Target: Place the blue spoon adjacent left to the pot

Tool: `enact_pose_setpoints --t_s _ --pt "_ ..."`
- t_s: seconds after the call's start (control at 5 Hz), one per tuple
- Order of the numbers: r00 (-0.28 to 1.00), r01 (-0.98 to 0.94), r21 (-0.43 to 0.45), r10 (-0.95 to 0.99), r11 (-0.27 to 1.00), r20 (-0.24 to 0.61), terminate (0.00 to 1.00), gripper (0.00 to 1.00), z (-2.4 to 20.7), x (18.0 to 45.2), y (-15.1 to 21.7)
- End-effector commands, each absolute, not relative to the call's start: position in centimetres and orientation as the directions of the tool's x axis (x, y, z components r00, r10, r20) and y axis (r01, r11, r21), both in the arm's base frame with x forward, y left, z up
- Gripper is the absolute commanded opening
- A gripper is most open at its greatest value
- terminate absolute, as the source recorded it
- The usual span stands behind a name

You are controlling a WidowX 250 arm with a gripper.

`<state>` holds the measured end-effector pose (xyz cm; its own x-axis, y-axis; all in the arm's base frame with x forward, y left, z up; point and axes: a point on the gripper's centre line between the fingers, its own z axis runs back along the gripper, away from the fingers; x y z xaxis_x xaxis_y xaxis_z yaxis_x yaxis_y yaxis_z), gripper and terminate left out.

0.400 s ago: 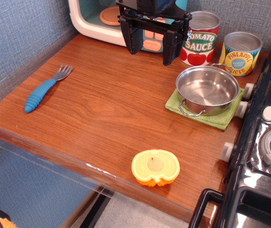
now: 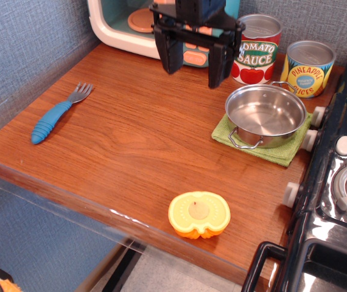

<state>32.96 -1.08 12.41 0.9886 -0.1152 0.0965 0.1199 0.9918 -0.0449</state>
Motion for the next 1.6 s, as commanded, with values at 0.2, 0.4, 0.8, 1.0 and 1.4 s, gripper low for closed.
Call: enact_pose_setpoints --t_s 0.2,0.4,0.8,1.0,1.4 --pt "0.976 0.032 0.075 -0.047 0.997 0.212 0.00 1.00 12.4 30.0 8.3" --pt "0.986 -0.029 0.155 0.003 0.988 0.166 0.00 1.00 10.2 28.6 11.9" --pt "0.988 -0.150 0.199 0.138 0.968 0.077 0.00 1.00 6.7 26.9 18.3" --pt "0.983 -0.186 0.195 0.180 0.963 0.047 0.00 1.00 5.8 26.8 19.7" --pt "0.979 -0.203 0.195 0.194 0.960 0.063 0.00 1.00 4.9 27.3 20.1"
